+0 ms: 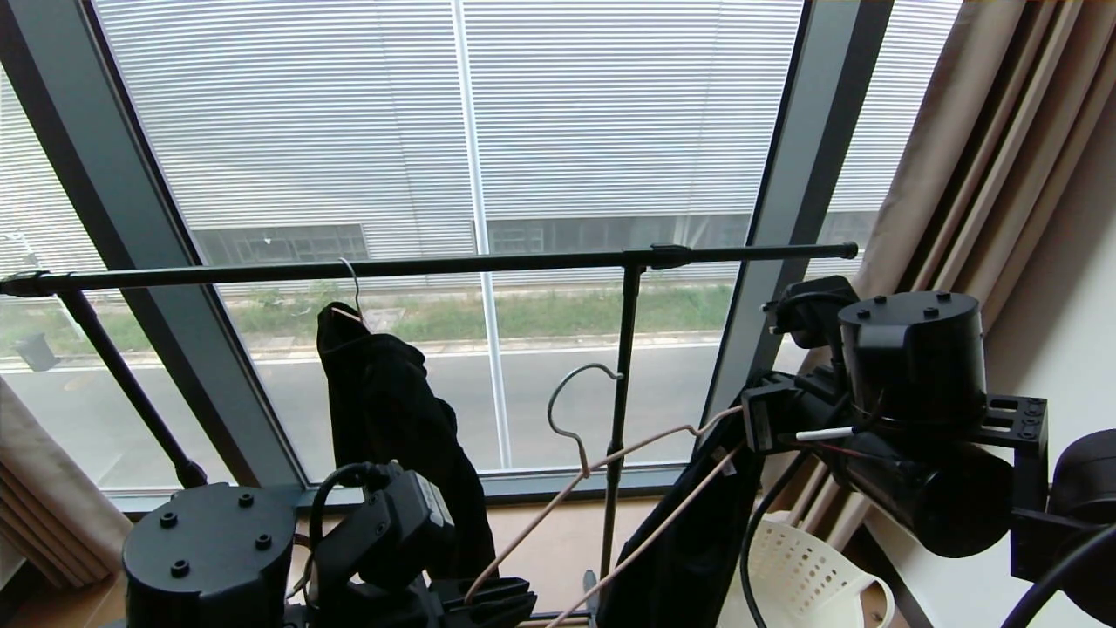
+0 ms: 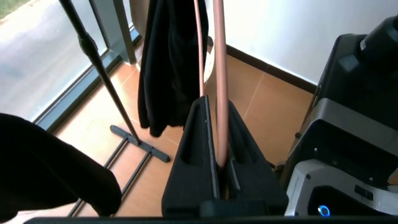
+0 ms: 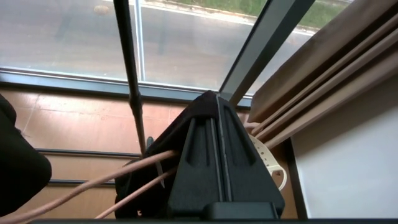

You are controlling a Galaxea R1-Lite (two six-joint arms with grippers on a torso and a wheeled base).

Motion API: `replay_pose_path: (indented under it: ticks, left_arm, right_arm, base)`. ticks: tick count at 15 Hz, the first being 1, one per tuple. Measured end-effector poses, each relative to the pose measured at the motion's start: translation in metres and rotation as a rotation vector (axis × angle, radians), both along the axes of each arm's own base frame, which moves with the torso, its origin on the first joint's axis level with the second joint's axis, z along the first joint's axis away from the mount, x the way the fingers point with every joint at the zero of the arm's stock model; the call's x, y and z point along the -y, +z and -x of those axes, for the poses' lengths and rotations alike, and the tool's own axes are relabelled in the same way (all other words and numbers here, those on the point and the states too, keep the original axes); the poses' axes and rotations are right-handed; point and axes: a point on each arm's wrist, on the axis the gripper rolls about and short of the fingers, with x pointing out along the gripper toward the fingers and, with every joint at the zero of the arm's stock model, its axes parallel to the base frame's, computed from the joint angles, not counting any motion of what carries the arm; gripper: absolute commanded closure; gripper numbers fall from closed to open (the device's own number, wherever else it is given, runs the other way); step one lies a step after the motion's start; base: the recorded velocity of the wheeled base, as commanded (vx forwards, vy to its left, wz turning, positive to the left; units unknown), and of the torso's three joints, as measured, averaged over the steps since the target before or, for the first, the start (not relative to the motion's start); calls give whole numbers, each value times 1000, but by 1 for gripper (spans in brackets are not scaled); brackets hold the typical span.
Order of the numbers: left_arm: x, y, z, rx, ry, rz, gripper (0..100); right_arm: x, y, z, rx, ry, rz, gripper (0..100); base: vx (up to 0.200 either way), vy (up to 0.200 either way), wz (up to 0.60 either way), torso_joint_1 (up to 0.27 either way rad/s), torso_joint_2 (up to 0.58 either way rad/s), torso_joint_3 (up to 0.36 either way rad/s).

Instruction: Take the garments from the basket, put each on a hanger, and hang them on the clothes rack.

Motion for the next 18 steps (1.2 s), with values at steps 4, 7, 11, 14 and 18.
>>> replay_pose_path:
  ticks: [4,7,11,14,18]
  left_arm:
    - [3,-6,-16,28,56,22,100]
    - [4,-13,-24,32,86,17,100]
    - [5,-18,-27,26,106,3,100]
    - [2,-21,-24,25,135,-20,100]
    - [-1,-20,-26,35,170,-20,100]
  right_arm:
    - [-9,-2,9,-4,41,6,100]
    - [-19,1,22,6,91,4,100]
    - [-32,2,39,19,139,9,100]
    - [-26,4,30,33,99,-15,100]
    - [-27,4,29,50,99,-31,100]
  base:
    - [0,0,0,0,0,0]
    - [0,0,0,0,0,0]
    - [0,0,0,0,0,0]
    - [0,0,0,0,0,0]
    - [0,0,0,0,0,0]
